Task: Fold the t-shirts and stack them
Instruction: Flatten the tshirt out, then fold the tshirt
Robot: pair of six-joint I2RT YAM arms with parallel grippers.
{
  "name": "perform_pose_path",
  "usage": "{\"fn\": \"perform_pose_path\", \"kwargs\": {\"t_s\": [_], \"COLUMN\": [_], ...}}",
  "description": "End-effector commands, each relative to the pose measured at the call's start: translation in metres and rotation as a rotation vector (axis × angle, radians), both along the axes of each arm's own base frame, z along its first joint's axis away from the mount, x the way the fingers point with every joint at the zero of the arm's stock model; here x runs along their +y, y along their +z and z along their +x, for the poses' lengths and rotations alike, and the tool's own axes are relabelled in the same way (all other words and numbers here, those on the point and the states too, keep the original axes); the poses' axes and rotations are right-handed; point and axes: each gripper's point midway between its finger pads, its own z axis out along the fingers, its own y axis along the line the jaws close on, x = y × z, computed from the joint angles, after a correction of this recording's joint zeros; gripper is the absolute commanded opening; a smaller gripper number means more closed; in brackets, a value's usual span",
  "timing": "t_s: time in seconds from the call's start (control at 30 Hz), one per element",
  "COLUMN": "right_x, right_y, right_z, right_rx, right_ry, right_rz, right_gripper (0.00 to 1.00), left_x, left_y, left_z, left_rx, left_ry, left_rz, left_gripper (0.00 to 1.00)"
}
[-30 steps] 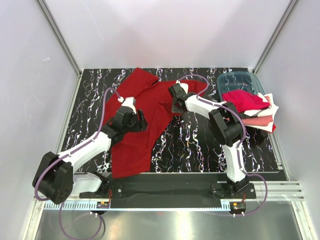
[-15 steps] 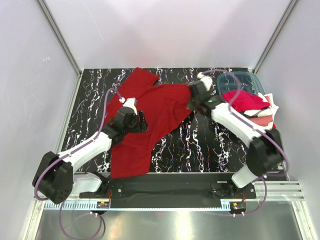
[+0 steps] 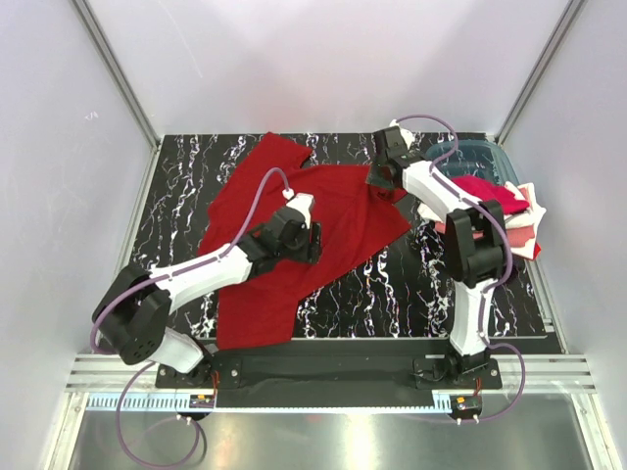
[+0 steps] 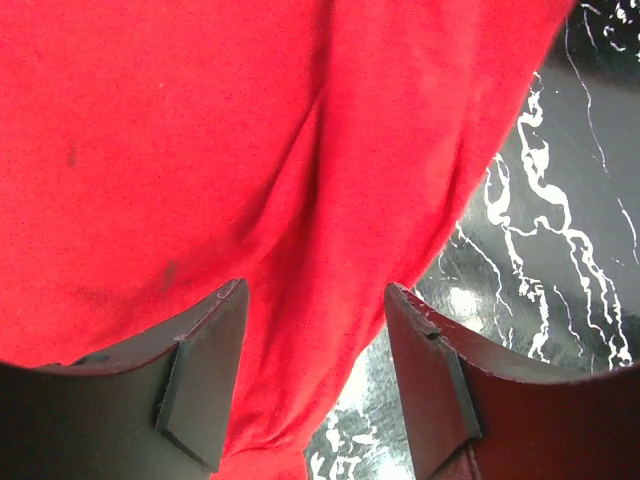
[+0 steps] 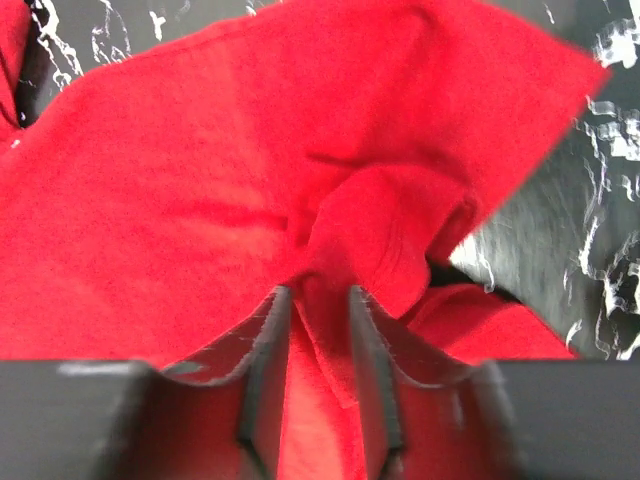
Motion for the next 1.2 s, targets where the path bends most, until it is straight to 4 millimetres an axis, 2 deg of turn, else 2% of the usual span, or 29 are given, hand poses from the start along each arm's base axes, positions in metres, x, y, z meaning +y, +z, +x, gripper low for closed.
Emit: {"fn": "perform_pose_path", "kwargs": {"t_s": [0.0, 0.07, 0.1, 0.13, 0.17, 0.23, 0.27, 0.33, 0.37, 0.43, 0.47, 0.5, 0.57, 0.6, 0.63, 0.67, 0.7, 0.77, 0.8, 0.87, 0.97, 1.17], "right_x": [-0.001, -0.006, -0.013, -0.014, -0.017, -0.024, -0.029, -0.037, -0.043, -0.055, -0.056, -0.059, -0.060, -0.058, -0.060, -0.063, -0.060, -0.058, -0.058, -0.058, -0.068, -0.082], "right_y": [0.015, 0.011, 0.010, 0.013, 0.013, 0.021, 0.009, 0.008, 0.014, 0.009, 0.010, 0.012, 0.011, 0.013, 0.011, 0.001, 0.001, -0.008, -0.011, -0.022, -0.040, -0.051], "right_z": [-0.001, -0.005, -0.015, -0.016, -0.021, -0.036, -0.047, -0.057, -0.063, -0.076, -0.080, -0.087, -0.097, -0.094, -0.096, -0.100, -0.096, -0.092, -0.090, -0.080, -0.078, -0.072], "right_rx": [0.028, 0.018, 0.018, -0.002, -0.005, -0.022, 0.007, 0.008, -0.002, 0.006, -0.001, -0.010, -0.025, -0.055, -0.063, -0.053, -0.077, -0.065, -0.060, -0.039, 0.039, 0.064], "right_ry": [0.029, 0.013, -0.008, -0.014, -0.021, -0.035, -0.044, -0.067, -0.088, -0.134, -0.141, -0.158, -0.166, -0.171, -0.186, -0.210, -0.222, -0.231, -0.236, -0.246, -0.283, -0.333], "right_rz": [-0.055, -0.062, -0.070, -0.065, -0.065, -0.057, -0.071, -0.088, -0.093, -0.115, -0.108, -0.094, -0.062, -0.043, -0.036, -0.033, -0.013, -0.005, -0.007, -0.037, -0.126, -0.213], "right_gripper": [0.40, 0.41, 0.46, 0.51, 0.60, 0.63, 0.63, 0.63, 0.71, 0.89, 0.94, 0.98, 0.97, 0.93, 0.90, 0.86, 0.81, 0.69, 0.68, 0.67, 0.64, 0.63], "left_x": [0.001, 0.006, 0.013, 0.016, 0.020, 0.032, 0.036, 0.051, 0.056, 0.071, 0.076, 0.085, 0.101, 0.105, 0.110, 0.114, 0.119, 0.126, 0.130, 0.137, 0.150, 0.156], "left_y": [0.011, 0.010, 0.007, 0.006, 0.006, 0.008, 0.010, 0.017, 0.020, 0.025, 0.025, 0.033, 0.027, 0.033, 0.030, 0.032, 0.038, 0.036, 0.043, 0.041, 0.043, 0.046], "left_z": [0.015, 0.019, 0.019, 0.020, 0.021, 0.023, 0.023, 0.024, 0.025, 0.025, 0.024, 0.028, 0.027, 0.027, 0.025, 0.025, 0.026, 0.024, 0.025, 0.023, 0.023, 0.022], "left_rx": [-0.043, -0.041, -0.032, -0.031, -0.031, -0.037, -0.041, -0.056, -0.063, -0.068, -0.065, -0.074, -0.052, -0.066, -0.061, -0.065, -0.081, -0.081, -0.101, -0.109, -0.120, -0.135], "left_ry": [0.029, 0.060, 0.093, 0.114, 0.136, 0.192, 0.211, 0.270, 0.289, 0.334, 0.344, 0.370, 0.409, 0.421, 0.432, 0.447, 0.468, 0.490, 0.506, 0.532, 0.584, 0.607], "left_rz": [0.038, 0.059, 0.087, 0.099, 0.108, 0.132, 0.135, 0.133, 0.122, 0.067, 0.049, -0.003, -0.026, -0.047, -0.047, -0.056, -0.080, -0.089, -0.114, -0.117, -0.139, -0.159], "left_gripper": [0.62, 0.62, 0.62, 0.63, 0.63, 0.64, 0.64, 0.66, 0.67, 0.70, 0.71, 0.72, 0.73, 0.73, 0.73, 0.72, 0.72, 0.70, 0.69, 0.68, 0.67, 0.66]}}
